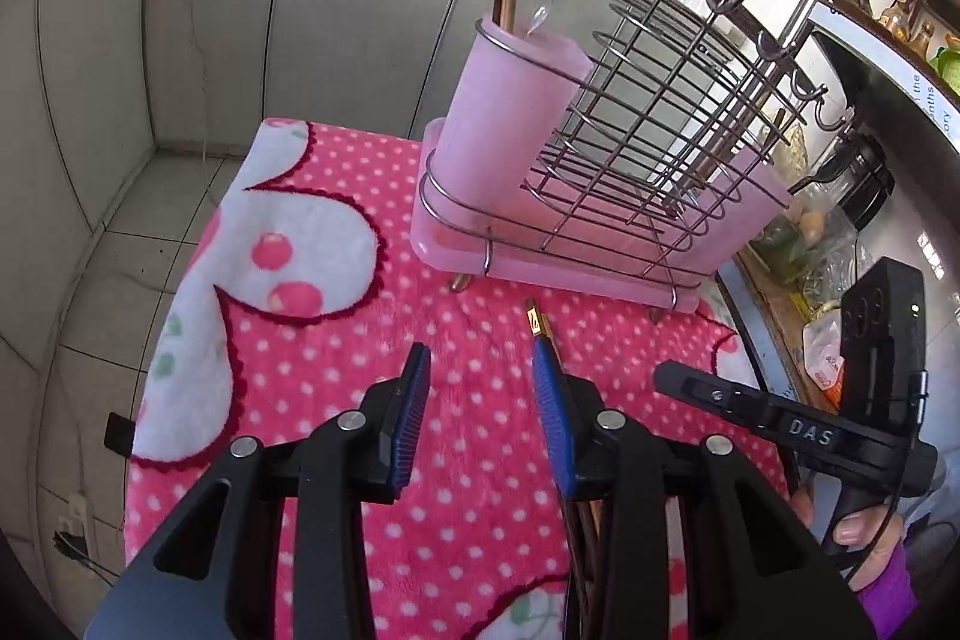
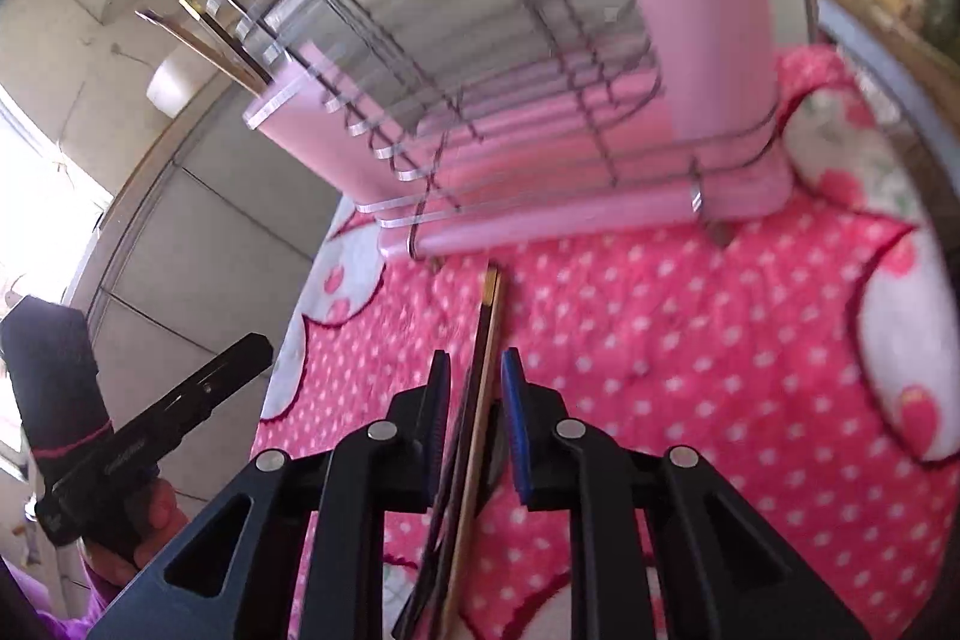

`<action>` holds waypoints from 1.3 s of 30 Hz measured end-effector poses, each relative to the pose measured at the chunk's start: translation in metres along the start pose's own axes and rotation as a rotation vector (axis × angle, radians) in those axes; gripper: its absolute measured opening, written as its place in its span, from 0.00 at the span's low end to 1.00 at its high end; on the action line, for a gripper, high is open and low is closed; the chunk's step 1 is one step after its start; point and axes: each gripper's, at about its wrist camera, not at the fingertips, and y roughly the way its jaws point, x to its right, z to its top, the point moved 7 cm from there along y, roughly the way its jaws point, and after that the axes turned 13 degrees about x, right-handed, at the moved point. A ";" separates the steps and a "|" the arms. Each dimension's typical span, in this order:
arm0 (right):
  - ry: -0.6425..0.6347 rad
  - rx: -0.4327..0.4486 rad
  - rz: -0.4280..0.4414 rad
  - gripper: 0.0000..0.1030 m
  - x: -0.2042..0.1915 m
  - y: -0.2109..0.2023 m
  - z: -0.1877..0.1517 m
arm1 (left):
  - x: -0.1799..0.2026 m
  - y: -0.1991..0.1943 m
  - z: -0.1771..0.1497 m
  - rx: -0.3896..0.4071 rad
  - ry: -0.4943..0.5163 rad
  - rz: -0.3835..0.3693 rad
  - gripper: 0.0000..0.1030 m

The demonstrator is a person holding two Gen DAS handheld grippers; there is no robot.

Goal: Organize utensils
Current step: 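Move both grippers back down to the utensils on the pink cloth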

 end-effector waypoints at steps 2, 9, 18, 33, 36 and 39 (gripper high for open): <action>0.029 -0.050 0.002 0.17 0.000 0.016 -0.007 | -0.002 -0.001 -0.003 -0.002 -0.003 -0.005 0.34; 0.037 -0.119 -0.055 0.17 0.000 0.054 -0.022 | -0.008 0.000 -0.009 -0.015 -0.013 -0.012 0.29; 0.127 -0.137 0.005 0.17 0.000 0.078 -0.028 | -0.013 -0.001 -0.009 -0.019 -0.039 -0.022 0.28; 0.183 -0.075 -0.023 0.06 0.036 0.028 -0.015 | 0.002 0.009 -0.019 -0.084 -0.013 -0.044 0.28; 0.190 -0.056 -0.069 0.07 0.053 0.011 -0.013 | 0.011 0.016 -0.026 -0.135 -0.009 -0.069 0.28; 0.168 -0.052 -0.122 0.09 0.067 0.000 -0.014 | 0.020 0.027 -0.035 -0.210 -0.012 -0.087 0.23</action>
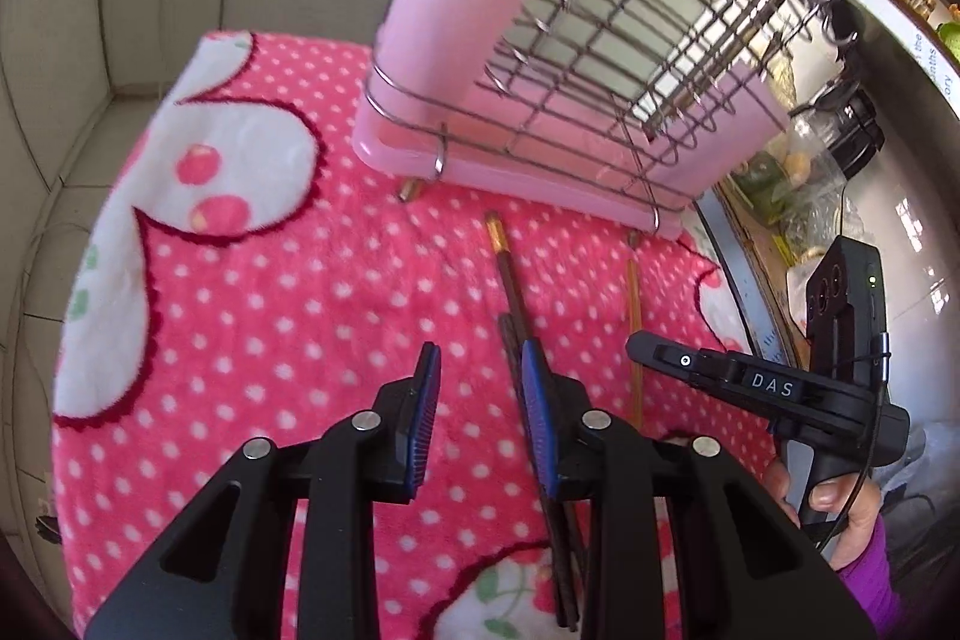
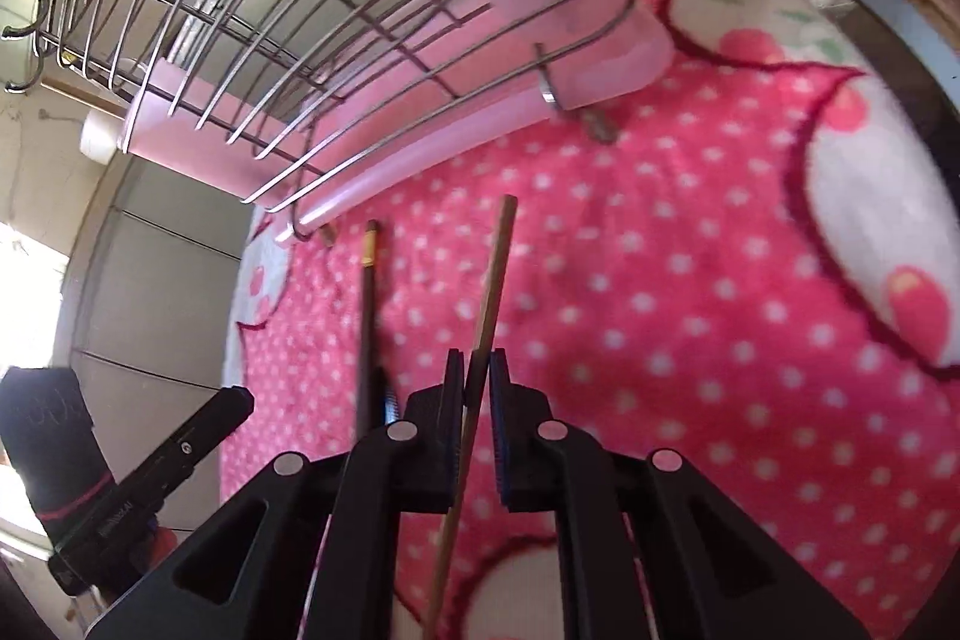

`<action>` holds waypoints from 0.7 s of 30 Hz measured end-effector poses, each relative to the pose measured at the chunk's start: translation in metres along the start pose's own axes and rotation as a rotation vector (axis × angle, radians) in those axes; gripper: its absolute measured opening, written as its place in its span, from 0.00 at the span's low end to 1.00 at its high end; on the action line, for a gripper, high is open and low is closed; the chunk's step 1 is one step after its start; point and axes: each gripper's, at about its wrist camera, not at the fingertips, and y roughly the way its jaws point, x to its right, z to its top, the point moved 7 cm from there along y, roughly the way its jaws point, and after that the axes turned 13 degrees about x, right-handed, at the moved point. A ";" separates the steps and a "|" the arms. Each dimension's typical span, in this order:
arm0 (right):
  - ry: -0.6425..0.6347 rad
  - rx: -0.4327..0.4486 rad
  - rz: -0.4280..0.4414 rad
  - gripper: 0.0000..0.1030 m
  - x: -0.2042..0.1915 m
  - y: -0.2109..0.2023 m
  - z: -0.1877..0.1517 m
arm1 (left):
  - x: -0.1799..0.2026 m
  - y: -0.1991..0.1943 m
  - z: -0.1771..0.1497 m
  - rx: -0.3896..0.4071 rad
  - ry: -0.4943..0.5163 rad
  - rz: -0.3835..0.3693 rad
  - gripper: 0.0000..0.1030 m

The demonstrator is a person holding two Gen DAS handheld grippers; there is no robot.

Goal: Organize utensils
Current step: 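Move both grippers back down to the utensils on the pink cloth, then grasp the light wooden chopstick with right gripper while left grasps a dark chopstick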

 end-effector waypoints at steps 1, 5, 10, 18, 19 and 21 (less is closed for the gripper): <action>0.000 -0.003 -0.003 0.09 0.004 -0.002 0.000 | 0.003 0.006 -0.002 -0.028 0.004 -0.002 0.17; -0.014 -0.003 0.006 0.10 0.010 -0.005 0.004 | 0.004 0.030 -0.011 -0.139 0.013 0.042 0.06; -0.032 -0.018 0.035 0.10 0.007 0.005 0.005 | 0.009 0.049 -0.020 -0.196 0.019 0.065 0.06; -0.059 -0.013 0.045 0.11 0.000 0.012 -0.005 | 0.030 0.067 -0.021 -0.218 0.090 0.108 0.06; -0.061 -0.012 0.044 0.11 -0.004 0.016 -0.006 | 0.032 0.069 -0.021 -0.226 0.095 0.112 0.06; -0.074 -0.012 0.041 0.12 -0.010 0.021 -0.009 | 0.035 0.071 -0.023 -0.224 0.119 0.126 0.06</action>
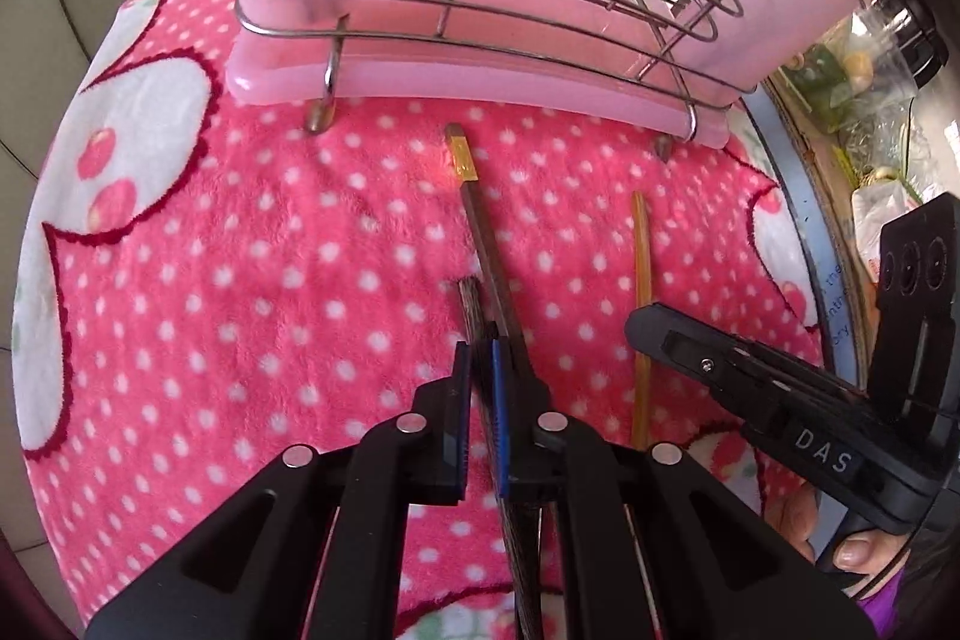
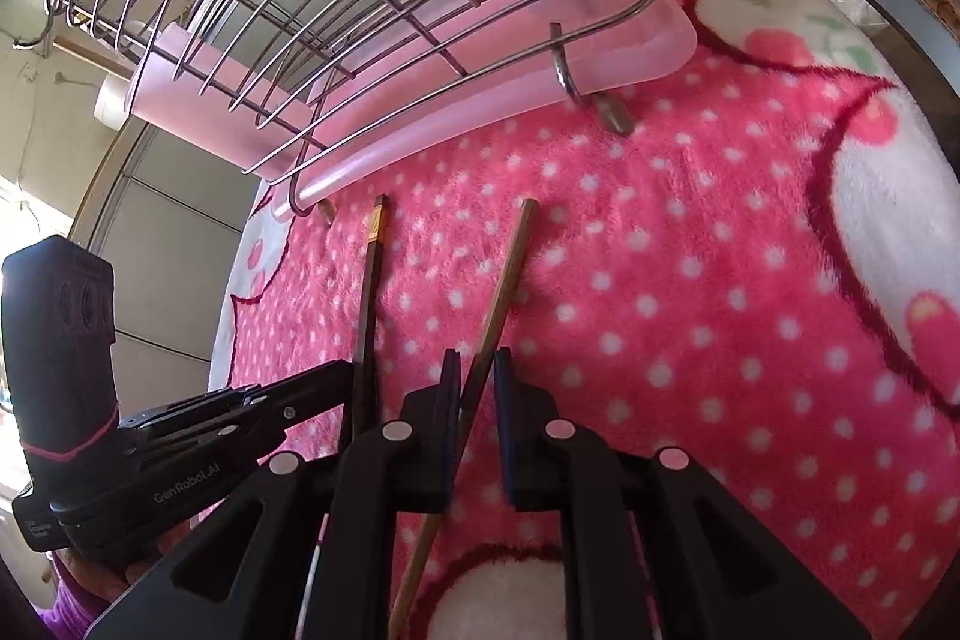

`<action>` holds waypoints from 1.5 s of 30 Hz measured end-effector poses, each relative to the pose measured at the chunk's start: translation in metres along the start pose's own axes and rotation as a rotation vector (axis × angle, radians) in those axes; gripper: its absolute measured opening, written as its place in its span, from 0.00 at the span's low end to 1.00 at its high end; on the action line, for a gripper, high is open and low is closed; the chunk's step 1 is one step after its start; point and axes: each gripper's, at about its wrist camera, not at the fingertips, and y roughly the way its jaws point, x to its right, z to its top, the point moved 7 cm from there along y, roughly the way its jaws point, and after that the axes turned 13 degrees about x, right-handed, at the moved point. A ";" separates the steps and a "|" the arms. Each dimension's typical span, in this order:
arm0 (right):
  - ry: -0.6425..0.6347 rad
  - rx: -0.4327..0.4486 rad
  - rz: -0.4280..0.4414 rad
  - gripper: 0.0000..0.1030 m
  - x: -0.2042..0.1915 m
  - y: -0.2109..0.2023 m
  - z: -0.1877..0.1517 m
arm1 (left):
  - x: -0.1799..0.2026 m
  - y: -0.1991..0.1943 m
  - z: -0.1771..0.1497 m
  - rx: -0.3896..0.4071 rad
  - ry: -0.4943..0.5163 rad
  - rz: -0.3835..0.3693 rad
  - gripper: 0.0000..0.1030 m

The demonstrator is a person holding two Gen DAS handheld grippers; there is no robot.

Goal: Organize utensils
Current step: 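Grasp the light wooden chopstick with right gripper while left grasps a dark chopstick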

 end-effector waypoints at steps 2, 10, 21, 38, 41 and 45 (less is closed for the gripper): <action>-0.006 -0.001 0.001 0.12 -0.002 0.002 -0.003 | 0.003 0.002 0.000 0.001 0.021 0.007 0.06; 0.030 -0.032 0.062 0.09 -0.001 0.002 0.002 | -0.004 -0.002 0.006 0.019 -0.043 -0.005 0.00; -0.098 -0.068 0.037 0.08 -0.021 -0.016 0.030 | -0.018 -0.018 0.007 -0.005 -0.101 -0.042 0.00; -0.162 -0.204 -0.023 0.12 -0.022 0.023 0.016 | 0.001 0.019 0.008 -0.062 -0.070 0.014 0.07; -0.152 -0.197 -0.018 0.14 -0.022 0.023 0.009 | -0.015 0.002 0.014 -0.021 -0.067 0.027 0.06; -0.137 -0.162 -0.026 0.21 -0.019 0.012 0.004 | -0.035 -0.012 0.019 0.014 -0.081 0.058 0.06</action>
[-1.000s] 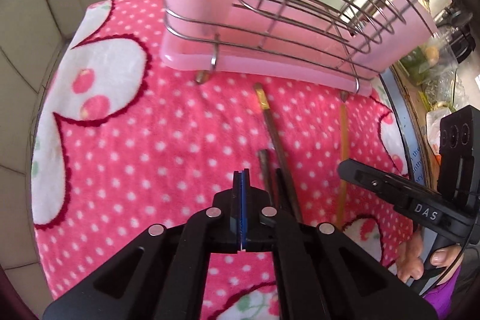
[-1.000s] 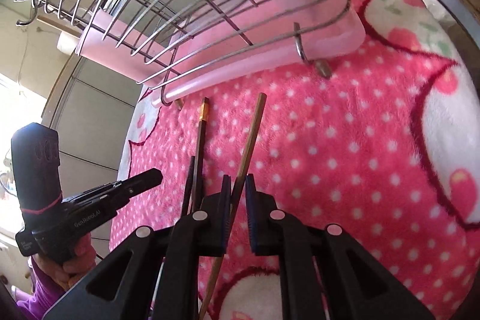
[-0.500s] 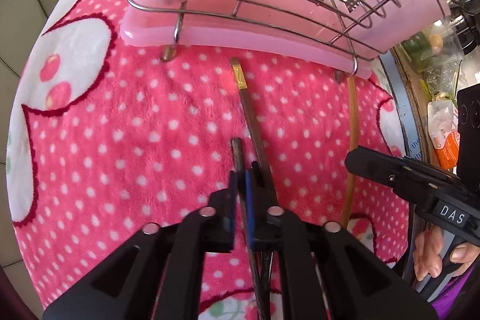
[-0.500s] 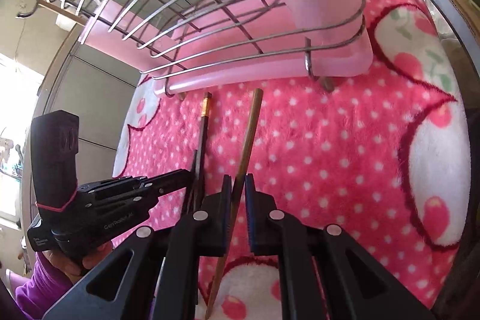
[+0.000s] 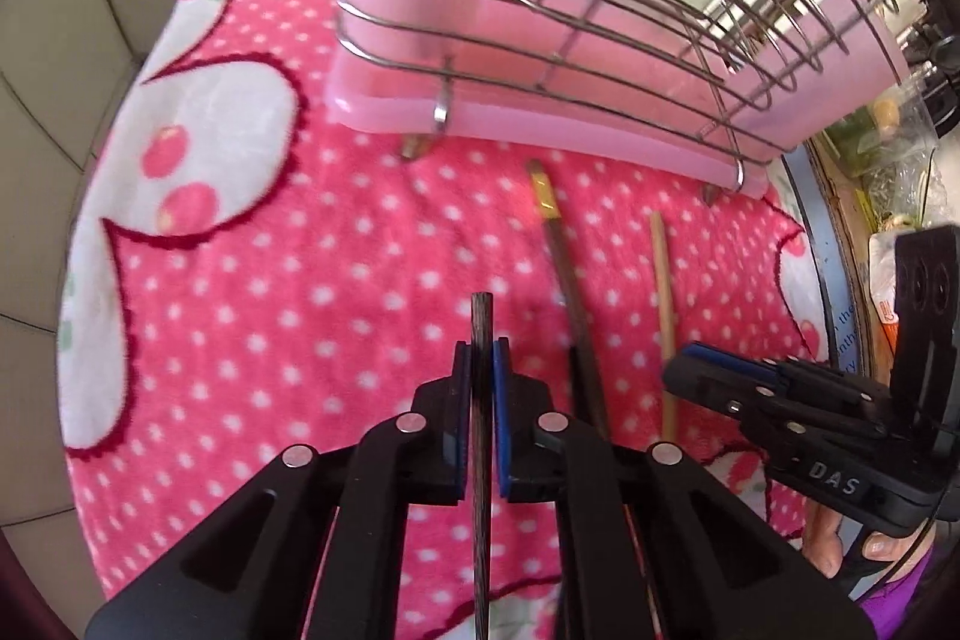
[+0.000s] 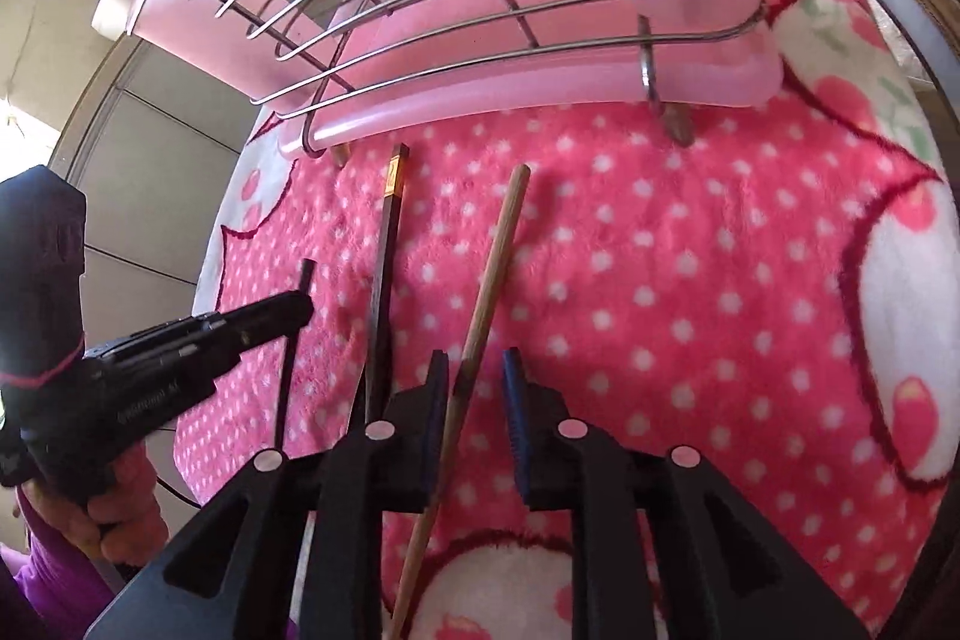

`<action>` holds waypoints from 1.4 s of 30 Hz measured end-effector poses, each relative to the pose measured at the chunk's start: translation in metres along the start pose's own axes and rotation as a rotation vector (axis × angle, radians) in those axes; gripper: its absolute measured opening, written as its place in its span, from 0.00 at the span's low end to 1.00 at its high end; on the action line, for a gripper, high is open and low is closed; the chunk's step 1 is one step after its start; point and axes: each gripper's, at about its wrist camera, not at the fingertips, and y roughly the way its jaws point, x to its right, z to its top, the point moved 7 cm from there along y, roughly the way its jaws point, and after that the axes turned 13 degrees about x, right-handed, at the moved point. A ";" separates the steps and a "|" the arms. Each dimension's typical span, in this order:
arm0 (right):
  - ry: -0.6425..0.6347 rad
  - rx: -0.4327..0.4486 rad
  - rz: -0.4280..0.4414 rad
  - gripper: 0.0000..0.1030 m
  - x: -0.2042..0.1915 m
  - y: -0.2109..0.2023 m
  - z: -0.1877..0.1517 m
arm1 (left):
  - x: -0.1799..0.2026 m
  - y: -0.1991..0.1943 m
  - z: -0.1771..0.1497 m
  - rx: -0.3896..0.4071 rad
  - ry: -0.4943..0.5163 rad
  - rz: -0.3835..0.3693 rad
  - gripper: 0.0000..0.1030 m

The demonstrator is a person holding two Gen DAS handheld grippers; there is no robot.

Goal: Organize utensils
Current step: 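Grasp the light wooden chopstick with right gripper while left grasps a dark chopstick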

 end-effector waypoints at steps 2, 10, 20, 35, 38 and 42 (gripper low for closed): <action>0.013 0.007 0.001 0.21 0.001 -0.005 -0.007 | -0.011 -0.003 0.002 0.006 -0.024 0.013 0.06; -0.021 0.041 -0.027 0.16 -0.020 -0.013 -0.044 | -0.034 -0.003 -0.007 0.004 -0.079 0.016 0.06; -0.049 0.059 -0.029 0.00 -0.026 -0.036 -0.064 | -0.045 -0.006 -0.012 -0.007 -0.107 0.039 0.07; -0.027 0.030 -0.065 0.09 -0.031 -0.021 -0.079 | -0.041 -0.063 -0.005 0.094 -0.067 0.006 0.08; -0.031 0.041 -0.070 0.09 -0.029 -0.029 -0.082 | -0.044 -0.065 -0.004 0.090 -0.053 0.006 0.08; -0.016 0.051 -0.078 0.09 -0.023 -0.041 -0.087 | -0.041 -0.054 0.000 0.077 -0.046 0.013 0.08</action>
